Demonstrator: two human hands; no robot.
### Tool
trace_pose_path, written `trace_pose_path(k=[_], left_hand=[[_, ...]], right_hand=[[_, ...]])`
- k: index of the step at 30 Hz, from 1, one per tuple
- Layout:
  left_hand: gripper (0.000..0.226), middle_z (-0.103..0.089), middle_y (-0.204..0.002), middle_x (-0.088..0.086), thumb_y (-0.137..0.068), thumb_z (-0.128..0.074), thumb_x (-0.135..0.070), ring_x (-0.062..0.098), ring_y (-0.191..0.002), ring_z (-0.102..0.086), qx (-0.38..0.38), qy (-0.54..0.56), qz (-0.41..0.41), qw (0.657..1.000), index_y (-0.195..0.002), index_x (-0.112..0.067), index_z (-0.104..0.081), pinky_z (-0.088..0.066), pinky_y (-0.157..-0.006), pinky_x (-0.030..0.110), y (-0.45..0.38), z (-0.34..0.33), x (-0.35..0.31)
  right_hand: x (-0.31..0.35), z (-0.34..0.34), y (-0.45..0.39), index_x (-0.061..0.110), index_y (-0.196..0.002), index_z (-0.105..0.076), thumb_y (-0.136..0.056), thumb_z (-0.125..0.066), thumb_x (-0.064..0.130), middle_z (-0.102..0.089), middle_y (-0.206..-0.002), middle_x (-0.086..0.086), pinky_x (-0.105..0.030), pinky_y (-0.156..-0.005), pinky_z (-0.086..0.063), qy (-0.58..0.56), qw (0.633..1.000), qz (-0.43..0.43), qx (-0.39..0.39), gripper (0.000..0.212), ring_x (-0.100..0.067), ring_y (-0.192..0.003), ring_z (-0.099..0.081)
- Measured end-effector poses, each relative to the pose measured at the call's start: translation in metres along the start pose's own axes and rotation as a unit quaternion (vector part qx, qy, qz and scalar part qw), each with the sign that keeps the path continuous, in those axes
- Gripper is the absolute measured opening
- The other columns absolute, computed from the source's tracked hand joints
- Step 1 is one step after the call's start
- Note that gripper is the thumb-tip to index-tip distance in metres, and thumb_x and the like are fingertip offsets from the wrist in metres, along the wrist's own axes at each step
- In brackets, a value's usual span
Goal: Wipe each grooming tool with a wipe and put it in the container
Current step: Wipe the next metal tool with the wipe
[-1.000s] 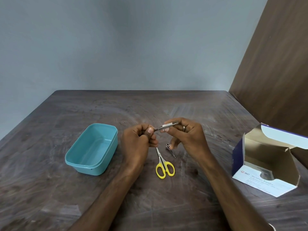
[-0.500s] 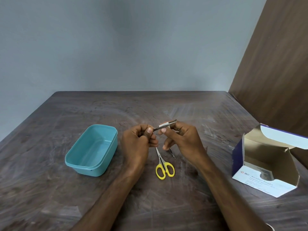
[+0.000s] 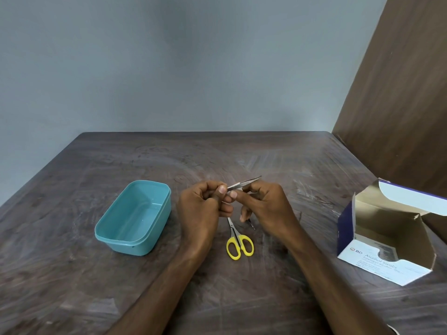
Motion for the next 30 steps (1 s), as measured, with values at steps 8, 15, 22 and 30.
trace_pose_path(k=[8, 15, 22, 30], left_hand=[[0.013, -0.072, -0.065, 0.008, -0.092, -0.064, -0.003, 0.020, -0.053, -0.067, 0.015, -0.015, -0.029, 0.999, -0.085, -0.008, -0.074, -0.061, -0.054, 0.035, -0.001, -0.002, -0.007], [0.014, -0.072, -0.064, 0.000, -0.091, -0.066, -0.003, 0.018, -0.056, -0.069, -0.008, -0.045, -0.056, 0.997, -0.084, -0.013, -0.074, -0.061, -0.056, 0.035, -0.002, -0.001, -0.006], [0.014, -0.070, -0.063, -0.002, -0.091, -0.066, -0.004, 0.010, -0.054, -0.067, -0.031, -0.073, -0.073, 0.994, -0.084, -0.013, -0.074, -0.057, -0.052, 0.022, -0.002, 0.002, -0.010], [0.022, -0.069, -0.062, -0.004, -0.090, -0.067, -0.006, 0.007, -0.054, -0.067, -0.042, -0.108, -0.099, 0.988, -0.080, -0.025, -0.070, -0.056, -0.052, 0.020, 0.000, 0.003, -0.014]], right_hand=[[0.002, -0.002, 0.001, 0.011, -0.087, -0.072, -0.091, -0.071, 0.024, -0.069, -0.059, -0.010, -0.031, -0.049, -0.051, -0.011, 1.000, -0.003, -0.002, 0.014, -0.020, -0.044, -0.060], [0.000, -0.002, 0.000, 0.005, -0.092, -0.074, -0.090, -0.072, 0.017, -0.075, -0.078, -0.007, -0.033, -0.047, -0.049, -0.062, 0.998, -0.018, -0.014, 0.012, -0.023, -0.045, -0.059], [0.000, 0.001, 0.000, 0.004, -0.092, -0.074, -0.090, -0.071, 0.015, -0.076, -0.081, -0.009, -0.035, -0.050, -0.049, -0.088, 0.996, -0.019, -0.020, 0.011, -0.023, -0.046, -0.058], [0.001, 0.003, -0.001, 0.005, -0.094, -0.074, -0.089, -0.071, 0.013, -0.076, -0.082, -0.011, -0.032, -0.048, -0.049, -0.089, 0.996, -0.014, -0.025, 0.010, -0.022, -0.046, -0.058]])
Point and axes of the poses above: each hand's wrist, its own y-axis away from the middle knuckle, its own z-axis out of the back of the hand, x = y × z, the point moved 7 cm from there along -y, towards the middle knuckle
